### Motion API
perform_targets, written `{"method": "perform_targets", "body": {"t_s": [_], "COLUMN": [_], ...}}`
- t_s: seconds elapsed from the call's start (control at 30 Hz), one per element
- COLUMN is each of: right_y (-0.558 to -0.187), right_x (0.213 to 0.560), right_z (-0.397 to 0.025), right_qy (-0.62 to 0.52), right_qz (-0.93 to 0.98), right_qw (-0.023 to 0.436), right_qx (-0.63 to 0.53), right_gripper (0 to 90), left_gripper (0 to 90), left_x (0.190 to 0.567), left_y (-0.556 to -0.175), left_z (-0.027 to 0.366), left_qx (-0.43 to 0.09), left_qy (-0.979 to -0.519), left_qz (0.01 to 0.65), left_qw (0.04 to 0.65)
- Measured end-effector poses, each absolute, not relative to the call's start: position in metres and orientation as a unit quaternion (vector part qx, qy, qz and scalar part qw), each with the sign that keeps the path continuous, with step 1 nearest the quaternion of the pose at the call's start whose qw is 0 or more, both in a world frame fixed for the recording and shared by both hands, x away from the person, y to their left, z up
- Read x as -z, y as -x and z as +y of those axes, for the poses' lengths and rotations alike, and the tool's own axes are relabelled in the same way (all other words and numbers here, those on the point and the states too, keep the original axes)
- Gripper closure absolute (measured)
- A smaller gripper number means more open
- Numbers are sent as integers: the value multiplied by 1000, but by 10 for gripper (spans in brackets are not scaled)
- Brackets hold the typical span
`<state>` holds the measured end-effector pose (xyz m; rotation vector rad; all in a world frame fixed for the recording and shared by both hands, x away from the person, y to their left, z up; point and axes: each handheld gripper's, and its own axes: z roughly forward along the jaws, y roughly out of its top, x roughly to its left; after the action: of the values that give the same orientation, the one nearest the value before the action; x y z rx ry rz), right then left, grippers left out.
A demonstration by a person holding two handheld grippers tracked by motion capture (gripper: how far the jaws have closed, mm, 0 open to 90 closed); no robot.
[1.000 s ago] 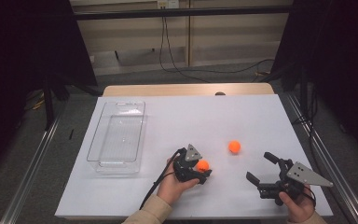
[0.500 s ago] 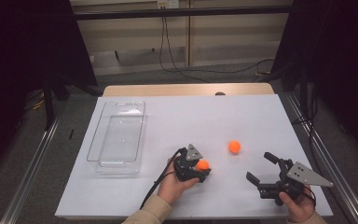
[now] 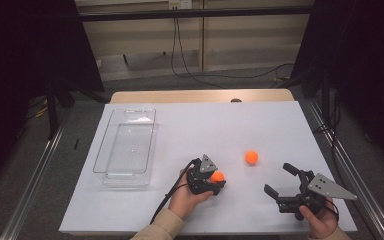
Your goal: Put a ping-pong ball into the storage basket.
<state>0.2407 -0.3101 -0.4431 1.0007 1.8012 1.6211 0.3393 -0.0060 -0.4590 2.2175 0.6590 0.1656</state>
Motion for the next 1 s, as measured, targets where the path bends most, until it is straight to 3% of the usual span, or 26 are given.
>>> {"method": "perform_targets", "body": {"t_s": [1.0], "right_y": [-240], "right_x": [443], "right_z": [-310], "right_qy": [-369], "right_qz": [663], "right_qw": [257], "right_qx": [-598], "right_gripper": [16], "left_gripper": [509], "left_x": [457], "left_y": [-339], "left_z": [-5], "left_qx": [-59], "left_qy": [-878], "left_qz": [265], "left_qw": [395]}}
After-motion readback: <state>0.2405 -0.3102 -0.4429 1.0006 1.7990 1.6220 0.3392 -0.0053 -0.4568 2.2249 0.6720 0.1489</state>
